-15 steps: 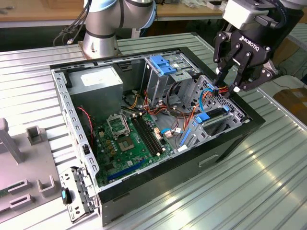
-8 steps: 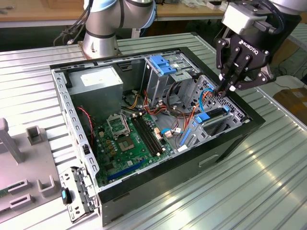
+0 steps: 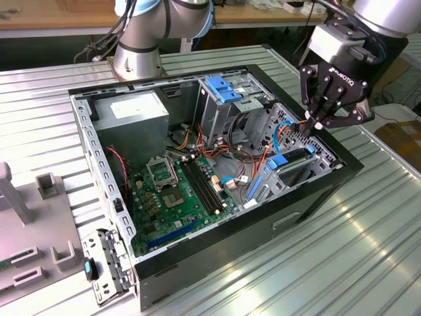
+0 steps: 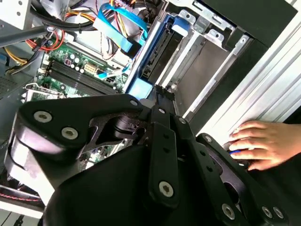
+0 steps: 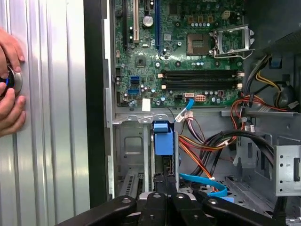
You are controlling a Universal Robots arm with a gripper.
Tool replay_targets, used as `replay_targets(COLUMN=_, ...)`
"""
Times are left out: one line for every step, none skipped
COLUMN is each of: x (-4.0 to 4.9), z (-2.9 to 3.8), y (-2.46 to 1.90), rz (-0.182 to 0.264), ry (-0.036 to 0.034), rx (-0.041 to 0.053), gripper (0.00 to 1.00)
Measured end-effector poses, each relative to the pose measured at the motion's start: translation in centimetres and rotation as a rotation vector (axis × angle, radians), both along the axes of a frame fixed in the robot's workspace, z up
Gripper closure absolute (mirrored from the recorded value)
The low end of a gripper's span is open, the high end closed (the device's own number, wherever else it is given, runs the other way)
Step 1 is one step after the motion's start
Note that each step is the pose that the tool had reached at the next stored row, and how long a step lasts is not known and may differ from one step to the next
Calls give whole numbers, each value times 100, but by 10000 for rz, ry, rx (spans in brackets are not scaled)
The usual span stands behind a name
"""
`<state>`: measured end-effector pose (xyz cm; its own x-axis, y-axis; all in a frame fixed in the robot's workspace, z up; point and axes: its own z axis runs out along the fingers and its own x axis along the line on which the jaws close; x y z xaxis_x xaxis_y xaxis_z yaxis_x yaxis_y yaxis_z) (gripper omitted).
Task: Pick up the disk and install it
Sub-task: 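Insert the disk into the insertion slot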
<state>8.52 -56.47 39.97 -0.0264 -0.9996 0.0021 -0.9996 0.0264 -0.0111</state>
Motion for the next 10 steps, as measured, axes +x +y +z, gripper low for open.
replay_targets(x=2, z=-34, y=0, rz=-1, ry=0, rx=1, gripper=89)
replay_targets(x=5, z=-62, y=0, rz=1, ry=0, rx=2, gripper=89)
replay_targets(x=7, z=-83, y=0, rz=0, ry=0, rx=1, gripper=89)
replay_targets(x=14, z=-110, y=0, rz=2, ry=0, rx=2, gripper=89)
replay_targets(x=23, z=-153, y=0, rz=3, ry=1, rx=1, gripper=89)
replay_targets(x=32, z=-204, y=0, rz=3, ry=0, rx=1, gripper=89)
replay_targets(x=35, z=-232, y=0, rz=5, ry=0, rx=1, gripper=89)
replay_targets(x=37, z=-252, y=0, rz=5, ry=0, rx=1, gripper=89)
replay_targets(x=38, z=-283, y=0, rz=6, ry=0, rx=1, gripper=89)
replay_targets(x=38, z=-343, y=0, rz=9, ry=0, rx=-1, gripper=89)
